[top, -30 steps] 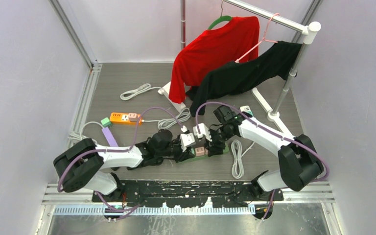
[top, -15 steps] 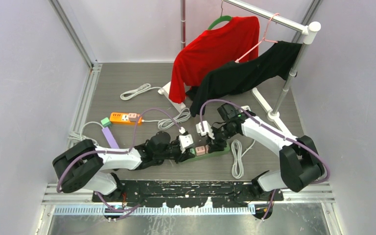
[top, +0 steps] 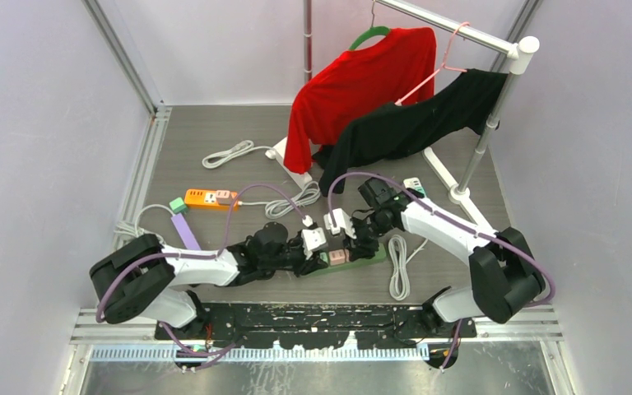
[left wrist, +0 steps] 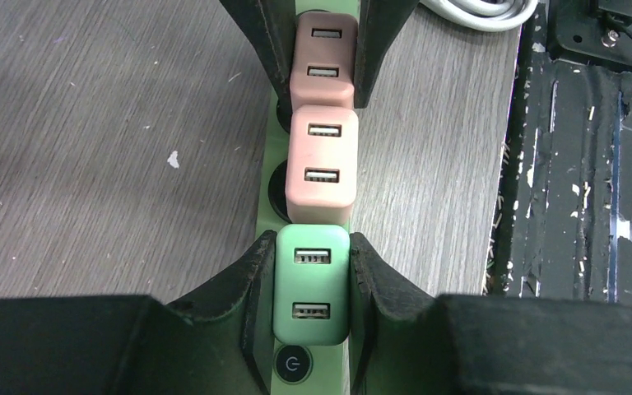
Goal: Pull the plug off the socket
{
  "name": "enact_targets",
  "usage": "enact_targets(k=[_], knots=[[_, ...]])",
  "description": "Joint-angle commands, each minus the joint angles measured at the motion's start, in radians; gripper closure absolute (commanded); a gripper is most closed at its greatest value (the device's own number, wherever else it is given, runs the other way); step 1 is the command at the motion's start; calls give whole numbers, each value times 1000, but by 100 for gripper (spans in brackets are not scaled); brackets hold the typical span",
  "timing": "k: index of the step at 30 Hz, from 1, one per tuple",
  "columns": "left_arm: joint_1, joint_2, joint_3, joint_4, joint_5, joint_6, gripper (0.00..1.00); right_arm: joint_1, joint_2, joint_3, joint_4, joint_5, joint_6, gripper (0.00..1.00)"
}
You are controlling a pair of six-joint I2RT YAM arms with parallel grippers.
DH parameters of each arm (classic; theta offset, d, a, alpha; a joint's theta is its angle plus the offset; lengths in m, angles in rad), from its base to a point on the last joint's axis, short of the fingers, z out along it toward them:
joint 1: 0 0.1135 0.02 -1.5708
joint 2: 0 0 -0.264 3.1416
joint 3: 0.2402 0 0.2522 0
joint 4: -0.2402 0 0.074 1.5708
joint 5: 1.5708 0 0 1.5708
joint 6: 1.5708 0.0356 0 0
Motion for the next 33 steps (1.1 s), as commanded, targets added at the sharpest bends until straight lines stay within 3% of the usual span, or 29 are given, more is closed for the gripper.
enact_targets(k=[1,6,9,15,20,24,27,29,33], knots=[[2,61,9,-83,-58,-11,100,-26,-23,46,68,-78,160,99],[3,71,-13,-81,-78,-9,100,-162,-46,69,-162,-40,-92,99],[3,74,-35,-31,-74,-14,100,-157,-46,29,-206,-68,-212,99],[3,76,-16,6,-35,-55,100,4,-11,22,-71,-70,-87,99],[3,92,-19,11,-43,-58,100,-38,6,54,-16,-71,37,99],[3,73,-38,-4,-61,-49,100,-156,-15,59,-89,-60,-39,99],[6,52,-57,12,-74,-51,100,-169,-6,55,-201,-88,-170,99],[8,50,-52,8,-72,-53,100,-132,5,56,-242,-111,-218,99],[8,67,-23,-18,-53,-63,100,-13,3,45,-142,-99,-137,99]])
